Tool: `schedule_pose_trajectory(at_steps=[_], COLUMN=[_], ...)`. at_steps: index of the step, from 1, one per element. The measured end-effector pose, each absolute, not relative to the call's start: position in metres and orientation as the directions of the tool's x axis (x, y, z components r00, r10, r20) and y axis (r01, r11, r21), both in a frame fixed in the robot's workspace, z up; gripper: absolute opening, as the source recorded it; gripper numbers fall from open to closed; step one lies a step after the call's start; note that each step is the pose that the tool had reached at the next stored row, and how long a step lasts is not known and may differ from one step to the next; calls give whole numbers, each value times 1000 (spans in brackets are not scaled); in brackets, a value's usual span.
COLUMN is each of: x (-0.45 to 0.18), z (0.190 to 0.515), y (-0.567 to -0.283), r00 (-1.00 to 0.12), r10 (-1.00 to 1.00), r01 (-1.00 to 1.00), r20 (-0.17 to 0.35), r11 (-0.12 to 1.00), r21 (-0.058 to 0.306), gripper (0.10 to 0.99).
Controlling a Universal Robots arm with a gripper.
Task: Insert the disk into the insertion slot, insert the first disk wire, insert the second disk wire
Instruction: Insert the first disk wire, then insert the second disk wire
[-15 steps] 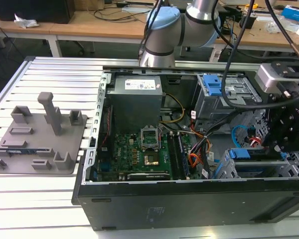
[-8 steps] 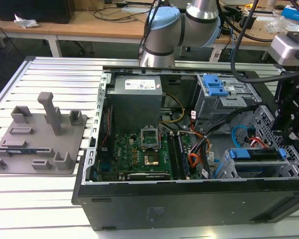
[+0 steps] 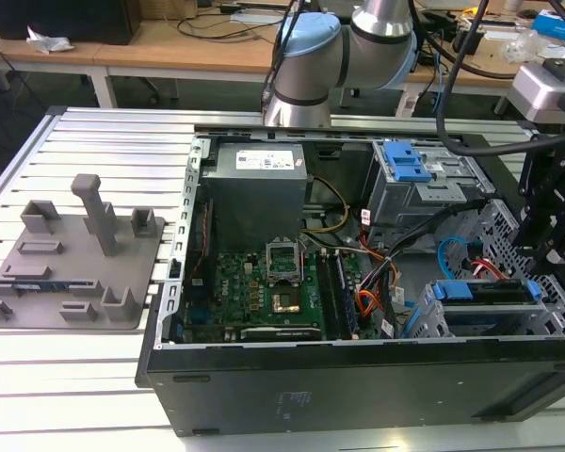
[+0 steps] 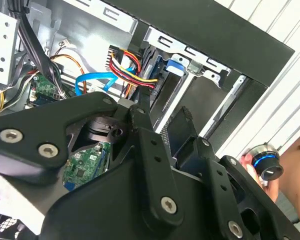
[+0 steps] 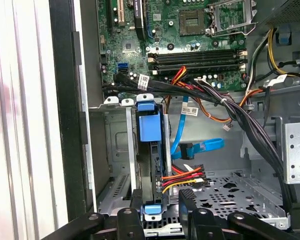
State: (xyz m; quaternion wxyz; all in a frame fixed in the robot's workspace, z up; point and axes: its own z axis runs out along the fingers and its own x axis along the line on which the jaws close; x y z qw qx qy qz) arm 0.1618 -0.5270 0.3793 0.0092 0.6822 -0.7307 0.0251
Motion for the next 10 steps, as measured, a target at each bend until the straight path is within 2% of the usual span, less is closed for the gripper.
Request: schedule_pose_trajectory(at_steps=[10], x=[162], z=[379], y=[-527], r00=[-69], r10=[-996], r01=[-997], r20=[48], r11=[68], r21=[-24], gripper=[420])
